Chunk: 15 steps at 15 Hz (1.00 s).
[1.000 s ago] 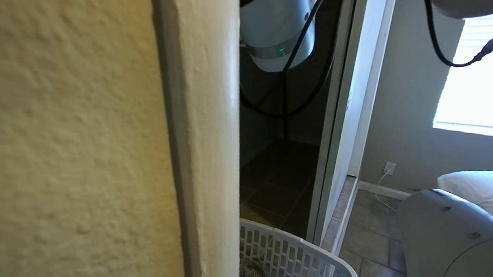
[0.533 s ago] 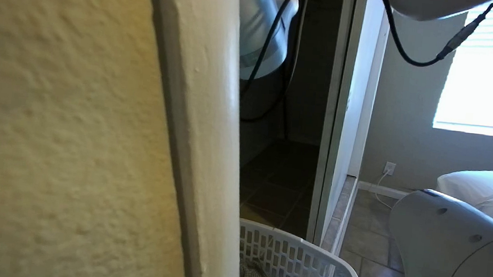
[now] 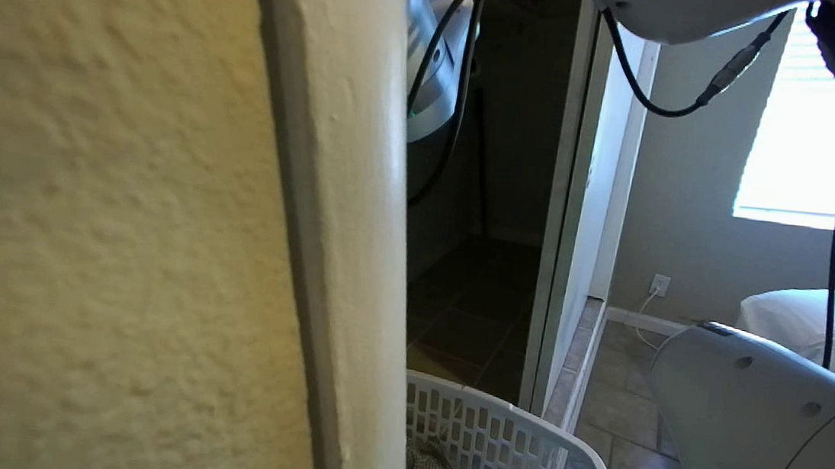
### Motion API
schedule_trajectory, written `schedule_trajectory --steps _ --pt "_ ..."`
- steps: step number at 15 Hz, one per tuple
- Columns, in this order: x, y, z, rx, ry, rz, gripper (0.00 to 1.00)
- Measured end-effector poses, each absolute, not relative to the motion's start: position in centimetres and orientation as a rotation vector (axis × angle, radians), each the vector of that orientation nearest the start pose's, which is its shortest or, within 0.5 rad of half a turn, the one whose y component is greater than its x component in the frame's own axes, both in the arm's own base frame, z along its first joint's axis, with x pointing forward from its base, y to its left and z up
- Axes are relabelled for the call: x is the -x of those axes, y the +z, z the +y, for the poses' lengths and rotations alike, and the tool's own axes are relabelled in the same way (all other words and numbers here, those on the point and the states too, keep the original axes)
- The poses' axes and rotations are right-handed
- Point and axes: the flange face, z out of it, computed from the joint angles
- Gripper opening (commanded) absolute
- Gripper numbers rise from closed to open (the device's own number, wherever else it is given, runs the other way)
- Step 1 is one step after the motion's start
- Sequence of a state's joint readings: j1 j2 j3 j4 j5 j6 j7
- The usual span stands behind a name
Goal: Move the jug to the shelf below it
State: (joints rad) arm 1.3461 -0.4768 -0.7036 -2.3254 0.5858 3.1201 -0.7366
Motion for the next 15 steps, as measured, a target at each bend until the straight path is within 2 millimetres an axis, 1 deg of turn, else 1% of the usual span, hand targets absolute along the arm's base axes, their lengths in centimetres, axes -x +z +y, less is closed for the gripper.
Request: schedule_trajectory --steps 3,11,12,13,15 --pt "-45.4 58.5 20.8 2.104 -1.314 -0.697 0.07" --pt "-46.6 57.8 21.0 2.097 -1.300 -0.666 0.07" --pt "-46.7 57.7 21.0 2.098 -1.297 -0.665 0.53" --pt "-46.7 57.6 21.1 2.098 -1.294 -0.665 0.55" --pt "-46.9 57.3 21.1 2.102 -1.290 -0.664 0.66"
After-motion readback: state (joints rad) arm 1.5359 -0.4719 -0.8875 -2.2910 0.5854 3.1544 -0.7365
